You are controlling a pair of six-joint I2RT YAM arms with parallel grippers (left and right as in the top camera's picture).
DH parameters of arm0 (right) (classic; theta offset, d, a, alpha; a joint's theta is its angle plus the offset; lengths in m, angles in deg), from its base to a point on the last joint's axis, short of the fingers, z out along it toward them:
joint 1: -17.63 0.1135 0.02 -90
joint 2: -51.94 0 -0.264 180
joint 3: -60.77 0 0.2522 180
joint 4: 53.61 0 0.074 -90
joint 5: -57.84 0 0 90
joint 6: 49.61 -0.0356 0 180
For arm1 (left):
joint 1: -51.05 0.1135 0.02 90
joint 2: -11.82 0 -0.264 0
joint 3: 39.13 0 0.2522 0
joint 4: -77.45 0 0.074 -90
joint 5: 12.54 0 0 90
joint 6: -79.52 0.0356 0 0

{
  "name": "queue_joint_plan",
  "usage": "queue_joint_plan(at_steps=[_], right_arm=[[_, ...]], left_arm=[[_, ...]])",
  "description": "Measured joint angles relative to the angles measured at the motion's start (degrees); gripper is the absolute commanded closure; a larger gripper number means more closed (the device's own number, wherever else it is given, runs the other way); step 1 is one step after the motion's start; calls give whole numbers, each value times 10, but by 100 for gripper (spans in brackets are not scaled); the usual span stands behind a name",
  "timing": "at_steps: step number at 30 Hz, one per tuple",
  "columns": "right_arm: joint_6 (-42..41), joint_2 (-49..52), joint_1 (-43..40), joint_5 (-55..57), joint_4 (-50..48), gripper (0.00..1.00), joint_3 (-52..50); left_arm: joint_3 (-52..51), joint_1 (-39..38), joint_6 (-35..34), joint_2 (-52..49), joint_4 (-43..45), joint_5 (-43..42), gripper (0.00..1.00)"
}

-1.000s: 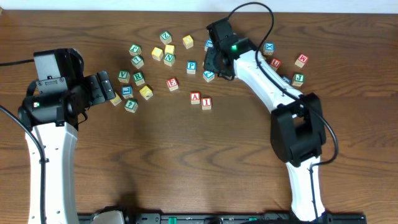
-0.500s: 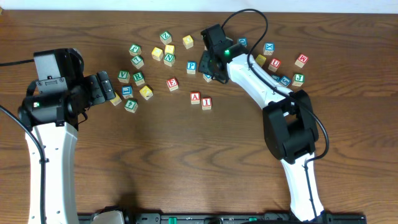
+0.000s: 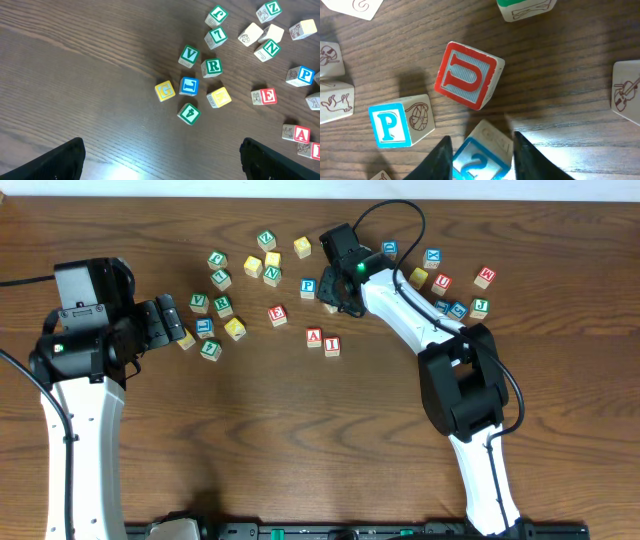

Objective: Spell out AI2
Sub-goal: 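Lower the right gripper onto the blue 2 block and grasp it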

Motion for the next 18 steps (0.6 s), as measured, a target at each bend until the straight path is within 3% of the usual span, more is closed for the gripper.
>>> queue_joint_plan(at_steps=[5, 12, 18], right_arm=[[7, 0, 0, 0, 9, 76, 0], [22, 0, 0, 0, 23, 74, 3], [76, 0, 0, -4, 25, 64, 3]], left_arm=[[0, 0, 0, 0, 0, 0, 2], [0, 0, 0, 0, 0, 0, 2], [0, 0, 0, 0, 0, 0, 2]])
